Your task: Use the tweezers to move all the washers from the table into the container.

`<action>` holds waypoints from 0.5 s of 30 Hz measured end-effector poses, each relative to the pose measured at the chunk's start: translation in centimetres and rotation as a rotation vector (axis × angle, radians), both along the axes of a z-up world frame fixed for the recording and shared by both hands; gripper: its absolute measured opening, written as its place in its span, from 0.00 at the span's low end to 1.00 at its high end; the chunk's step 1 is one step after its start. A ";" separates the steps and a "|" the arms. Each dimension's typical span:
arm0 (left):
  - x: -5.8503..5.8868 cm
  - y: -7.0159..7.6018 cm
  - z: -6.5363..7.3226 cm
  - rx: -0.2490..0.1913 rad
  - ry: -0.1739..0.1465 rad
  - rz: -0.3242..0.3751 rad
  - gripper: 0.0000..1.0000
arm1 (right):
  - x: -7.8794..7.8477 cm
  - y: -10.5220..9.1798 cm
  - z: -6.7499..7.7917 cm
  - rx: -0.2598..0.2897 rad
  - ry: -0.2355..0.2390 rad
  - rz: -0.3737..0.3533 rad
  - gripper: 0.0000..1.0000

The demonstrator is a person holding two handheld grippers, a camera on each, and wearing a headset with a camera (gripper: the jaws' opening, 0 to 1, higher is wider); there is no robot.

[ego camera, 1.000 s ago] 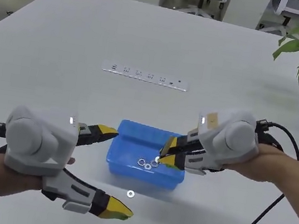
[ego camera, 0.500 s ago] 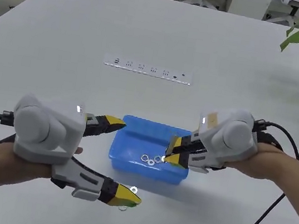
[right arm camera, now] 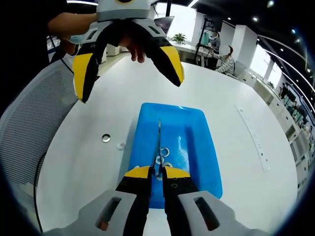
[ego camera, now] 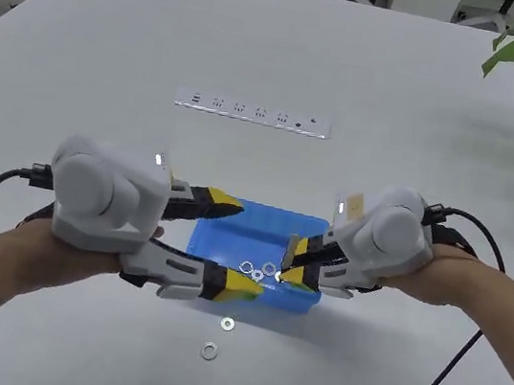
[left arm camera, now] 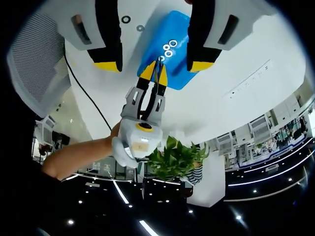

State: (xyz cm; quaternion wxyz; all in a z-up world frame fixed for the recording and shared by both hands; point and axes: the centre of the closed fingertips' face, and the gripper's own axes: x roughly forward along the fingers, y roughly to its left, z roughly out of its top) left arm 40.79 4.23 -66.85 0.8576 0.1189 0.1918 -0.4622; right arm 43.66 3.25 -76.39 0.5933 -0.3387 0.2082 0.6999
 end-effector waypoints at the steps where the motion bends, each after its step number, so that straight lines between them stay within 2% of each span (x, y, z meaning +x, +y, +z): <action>1: 0.3 -0.1 0.0 0.005 -0.003 -0.004 0.52 | 0.0 0.0 0.0 0.000 0.000 -0.001 0.10; 2: 0.4 -0.1 0.0 0.007 -0.004 -0.005 0.49 | 0.1 0.0 -0.1 -0.001 0.004 -0.003 0.10; 4: 0.6 -0.3 -0.2 0.010 0.019 -0.018 0.41 | 0.1 -0.1 -0.2 -0.003 0.010 -0.006 0.10; 6: 0.9 -0.6 -0.3 0.017 0.014 -0.028 0.35 | 0.1 -0.1 -0.4 -0.008 0.013 -0.005 0.10; 15: 2.0 -1.8 -0.8 0.036 0.007 -0.061 0.24 | 0.0 0.0 -0.7 -0.007 0.021 -0.003 0.10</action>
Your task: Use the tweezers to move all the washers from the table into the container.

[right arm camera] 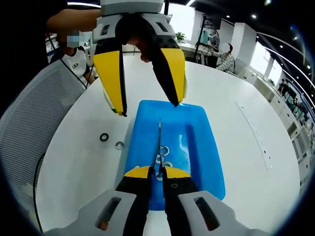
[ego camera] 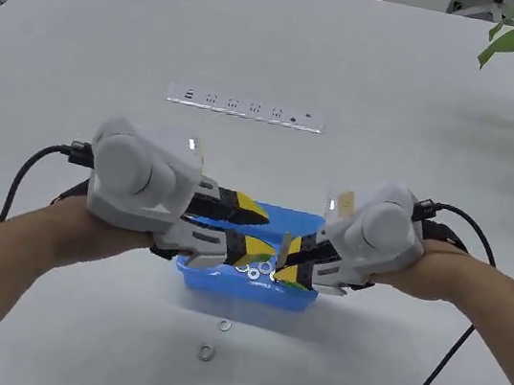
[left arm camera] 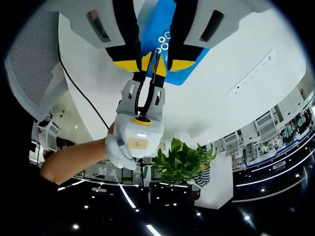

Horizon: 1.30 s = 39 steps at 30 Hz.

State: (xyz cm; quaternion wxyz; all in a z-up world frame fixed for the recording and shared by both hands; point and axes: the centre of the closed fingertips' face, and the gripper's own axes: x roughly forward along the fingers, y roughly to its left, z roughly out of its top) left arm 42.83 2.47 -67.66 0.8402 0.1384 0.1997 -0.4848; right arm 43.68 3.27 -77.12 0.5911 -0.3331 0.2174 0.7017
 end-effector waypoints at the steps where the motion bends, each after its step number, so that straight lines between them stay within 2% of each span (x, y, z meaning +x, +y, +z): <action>1: 0.1 -0.1 0.0 0.000 -0.002 -0.001 0.23 | 0.0 0.0 0.0 0.001 0.000 0.002 0.10; 10: 0.8 -1.3 -0.2 -0.001 -0.015 -0.037 0.16 | 0.1 0.1 0.0 0.004 0.007 0.011 0.10; 20: 1.0 -1.8 -0.5 0.006 -0.016 -0.080 0.07 | 0.1 0.0 0.0 0.001 0.003 0.015 0.10; 39: 1.1 -1.8 -1.1 0.019 -0.023 -0.111 0.05 | -0.2 -0.1 0.2 -0.007 0.014 -0.001 0.14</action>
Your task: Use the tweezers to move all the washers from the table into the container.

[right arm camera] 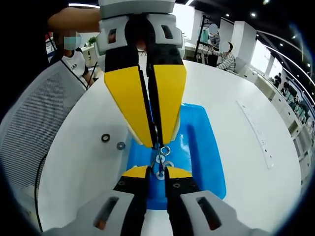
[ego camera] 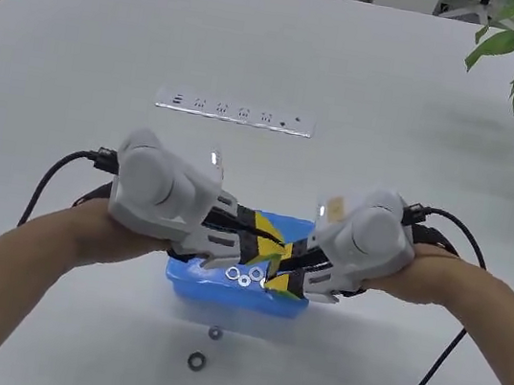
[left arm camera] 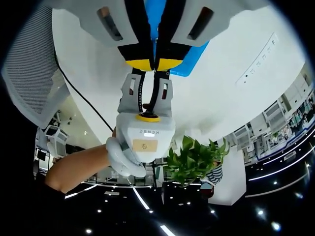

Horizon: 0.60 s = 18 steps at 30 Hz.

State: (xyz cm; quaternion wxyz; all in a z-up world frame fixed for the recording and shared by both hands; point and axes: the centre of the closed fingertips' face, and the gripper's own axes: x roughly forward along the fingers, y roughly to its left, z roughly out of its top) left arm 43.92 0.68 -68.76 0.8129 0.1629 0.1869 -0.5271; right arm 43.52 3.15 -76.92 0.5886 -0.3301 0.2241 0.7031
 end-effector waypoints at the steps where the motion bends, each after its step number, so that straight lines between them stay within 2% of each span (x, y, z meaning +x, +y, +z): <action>1: 0.0 0.0 0.1 -0.001 -0.001 -0.001 0.05 | 0.0 0.0 0.1 0.000 0.000 -0.001 0.14; 12: -0.3 0.2 1.4 -0.020 -0.004 0.023 0.05 | -0.3 -0.2 1.3 0.010 -0.013 -0.017 0.21; 18: -0.9 0.2 2.2 -0.021 -0.004 0.027 0.04 | -0.5 -0.3 2.0 0.015 -0.028 -0.021 0.23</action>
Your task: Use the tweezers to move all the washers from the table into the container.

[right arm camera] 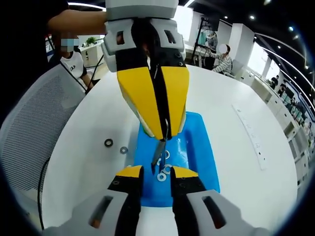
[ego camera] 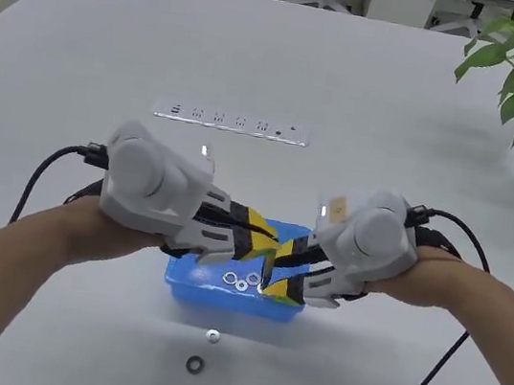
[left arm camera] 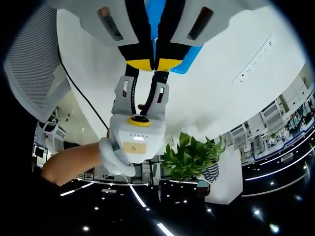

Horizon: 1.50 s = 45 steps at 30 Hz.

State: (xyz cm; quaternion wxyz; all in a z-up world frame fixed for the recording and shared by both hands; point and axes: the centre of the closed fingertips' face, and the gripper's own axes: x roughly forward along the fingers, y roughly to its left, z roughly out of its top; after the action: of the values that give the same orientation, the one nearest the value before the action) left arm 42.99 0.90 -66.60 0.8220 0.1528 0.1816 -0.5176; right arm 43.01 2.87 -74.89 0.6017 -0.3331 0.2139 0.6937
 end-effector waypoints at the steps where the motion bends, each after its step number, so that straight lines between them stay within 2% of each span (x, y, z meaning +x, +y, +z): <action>1: 0.0 0.0 0.2 -0.001 -0.004 0.002 0.04 | 0.0 0.0 0.1 0.002 -0.006 -0.003 0.23; 12: -0.3 0.0 1.5 -0.009 -0.009 0.015 0.04 | -0.2 -0.9 1.3 0.016 -0.025 -0.041 0.28; 20: -0.7 0.6 2.4 -0.009 -0.017 0.025 0.04 | -0.2 -1.8 2.2 0.026 -0.032 -0.083 0.33; 26: -0.9 1.2 3.1 -0.003 -0.025 0.035 0.04 | -0.3 -2.4 2.9 0.040 -0.027 -0.130 0.41; 37: -1.8 2.1 3.4 0.007 -0.023 0.043 0.04 | -1.1 -3.4 3.8 0.074 -0.007 -0.194 0.51; 45: -2.6 2.8 3.4 0.012 -0.019 0.045 0.04 | -1.7 -4.1 3.8 0.098 0.007 -0.237 0.59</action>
State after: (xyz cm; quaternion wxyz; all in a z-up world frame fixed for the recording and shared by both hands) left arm 40.37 3.68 -63.18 0.8342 0.1586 0.1805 -0.4963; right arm 41.30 -1.28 -71.06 0.6940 -0.2732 0.2199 0.6287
